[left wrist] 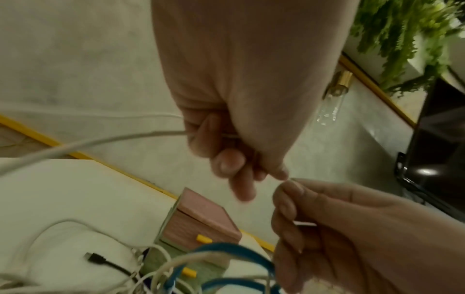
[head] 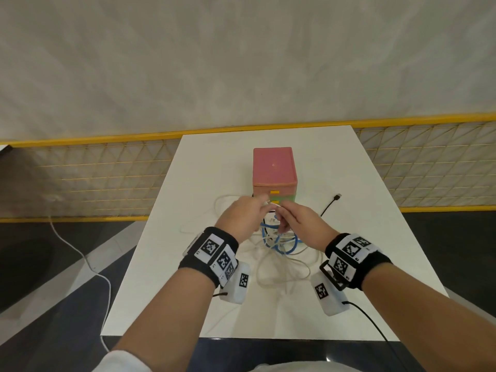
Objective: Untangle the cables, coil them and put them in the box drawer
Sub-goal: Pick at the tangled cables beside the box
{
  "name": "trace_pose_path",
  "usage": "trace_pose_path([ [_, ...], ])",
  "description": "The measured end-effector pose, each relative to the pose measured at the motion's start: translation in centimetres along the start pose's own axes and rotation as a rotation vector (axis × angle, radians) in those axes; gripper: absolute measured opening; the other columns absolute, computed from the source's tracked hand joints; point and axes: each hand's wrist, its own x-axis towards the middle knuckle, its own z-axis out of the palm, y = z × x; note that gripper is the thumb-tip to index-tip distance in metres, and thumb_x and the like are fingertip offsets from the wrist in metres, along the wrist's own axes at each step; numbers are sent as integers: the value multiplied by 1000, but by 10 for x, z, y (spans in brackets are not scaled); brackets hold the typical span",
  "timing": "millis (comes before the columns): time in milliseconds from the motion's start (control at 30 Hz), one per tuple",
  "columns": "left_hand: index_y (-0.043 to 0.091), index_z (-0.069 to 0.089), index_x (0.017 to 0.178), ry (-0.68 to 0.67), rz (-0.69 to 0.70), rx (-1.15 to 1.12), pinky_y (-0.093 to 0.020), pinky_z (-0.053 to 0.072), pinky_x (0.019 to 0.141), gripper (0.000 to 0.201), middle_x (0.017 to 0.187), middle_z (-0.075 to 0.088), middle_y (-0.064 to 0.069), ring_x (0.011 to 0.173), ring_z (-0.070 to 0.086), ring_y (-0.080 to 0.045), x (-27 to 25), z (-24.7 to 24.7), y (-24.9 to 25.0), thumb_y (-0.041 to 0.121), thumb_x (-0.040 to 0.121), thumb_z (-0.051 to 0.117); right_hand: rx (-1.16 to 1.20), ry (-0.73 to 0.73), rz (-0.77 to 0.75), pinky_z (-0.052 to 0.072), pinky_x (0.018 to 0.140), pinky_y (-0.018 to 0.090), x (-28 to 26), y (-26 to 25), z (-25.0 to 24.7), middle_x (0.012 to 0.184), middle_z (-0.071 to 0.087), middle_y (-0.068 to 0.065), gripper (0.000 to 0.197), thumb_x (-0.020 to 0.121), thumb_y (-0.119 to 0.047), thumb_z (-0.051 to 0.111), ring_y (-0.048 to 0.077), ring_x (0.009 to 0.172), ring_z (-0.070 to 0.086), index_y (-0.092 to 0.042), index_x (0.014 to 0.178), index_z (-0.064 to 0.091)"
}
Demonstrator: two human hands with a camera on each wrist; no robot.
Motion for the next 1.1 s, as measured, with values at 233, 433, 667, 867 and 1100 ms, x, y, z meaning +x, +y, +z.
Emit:
trace_pose_path([
  [233,15,57,104,456,-30,-129,-43,55,65,25,60,63,-11,58,60,-31,6,-34,-14,36,101,42,-116,-16,79,50,70,31,-6,25,-2,77,53,11,29,100,-9,30,24,68,55,-4,78,48],
  [433,30,51,129,-1,-4,-36,-39,54,74,31,79,66,-12,74,64,-29,-2,2,4,39,101,42,-217,24,-14,46,69,28,-4,2,-3,80,56,16,25,99,-13,33,27,72,57,-1,84,49],
  [667,14,54,89,370,12,-39,-36,46,59,26,60,54,-7,61,56,-34,7,-31,-11,34,101,44,-89,-2,77,41,62,17,-15,13,1,74,40,10,29,100,-10,28,21,68,40,0,76,41],
  [867,7,58,102,531,-68,13,-41,49,58,31,73,66,-19,68,61,-40,-1,-31,-27,34,102,42,-229,-38,52,48,68,9,-11,18,-7,92,45,5,24,99,-7,37,21,77,56,0,88,57],
  [1100,36,46,135,-69,-70,-135,-24,48,52,41,56,64,-1,38,51,-7,-18,-9,13,53,99,35,-311,-76,4,41,56,11,-2,-8,-3,75,53,0,21,96,-5,32,19,65,58,-4,86,51],
])
